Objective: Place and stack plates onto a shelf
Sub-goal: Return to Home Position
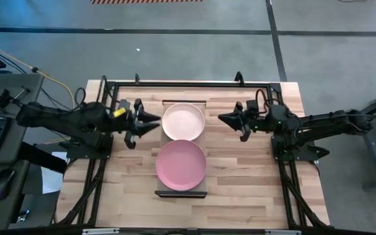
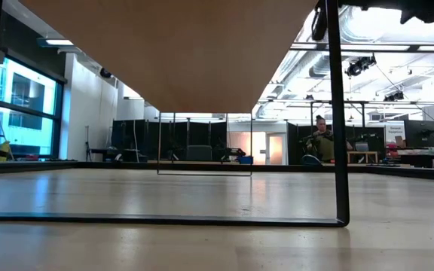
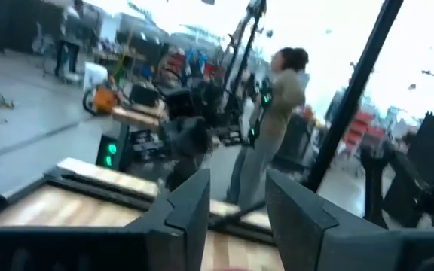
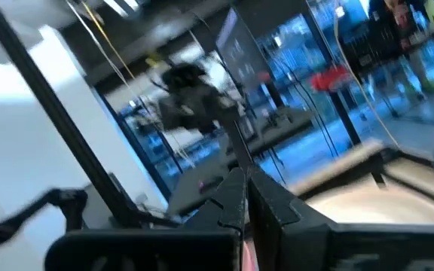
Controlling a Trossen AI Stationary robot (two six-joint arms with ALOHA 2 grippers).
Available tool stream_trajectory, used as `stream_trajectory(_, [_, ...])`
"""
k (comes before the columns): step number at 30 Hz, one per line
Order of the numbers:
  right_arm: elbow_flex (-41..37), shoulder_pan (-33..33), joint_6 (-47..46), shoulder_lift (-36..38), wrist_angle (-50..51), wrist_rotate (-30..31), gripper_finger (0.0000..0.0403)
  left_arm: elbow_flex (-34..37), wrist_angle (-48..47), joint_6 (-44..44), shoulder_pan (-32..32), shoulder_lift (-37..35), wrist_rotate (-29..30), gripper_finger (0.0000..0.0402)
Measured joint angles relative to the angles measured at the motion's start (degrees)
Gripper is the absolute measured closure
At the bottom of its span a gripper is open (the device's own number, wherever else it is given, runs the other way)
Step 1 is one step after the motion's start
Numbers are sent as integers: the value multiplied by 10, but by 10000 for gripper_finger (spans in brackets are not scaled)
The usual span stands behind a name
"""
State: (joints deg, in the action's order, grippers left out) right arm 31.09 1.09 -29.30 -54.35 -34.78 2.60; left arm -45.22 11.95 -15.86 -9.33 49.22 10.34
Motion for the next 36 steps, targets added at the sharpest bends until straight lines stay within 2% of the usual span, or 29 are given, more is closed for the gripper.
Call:
stream_trajectory(5, [20,0,30,10,3,-10,402,44,30,-4,39,-40,-35,326])
stream_trajectory(10, [88,-3,81,12,145,-21,402,65,22,-23,40,-57,-39,393])
stream_trajectory(14, [149,-9,123,7,290,-20,402,75,24,-21,36,-56,-38,398])
stream_trajectory(17, [169,-9,134,8,333,-20,402,81,25,-20,36,-56,-36,400])
stream_trajectory(32, [172,-9,144,12,346,-17,402,81,29,-1,38,-57,-31,401])
stream_trajectory(36, [172,-9,143,12,347,-17,402,81,-15,24,44,-79,-38,401])
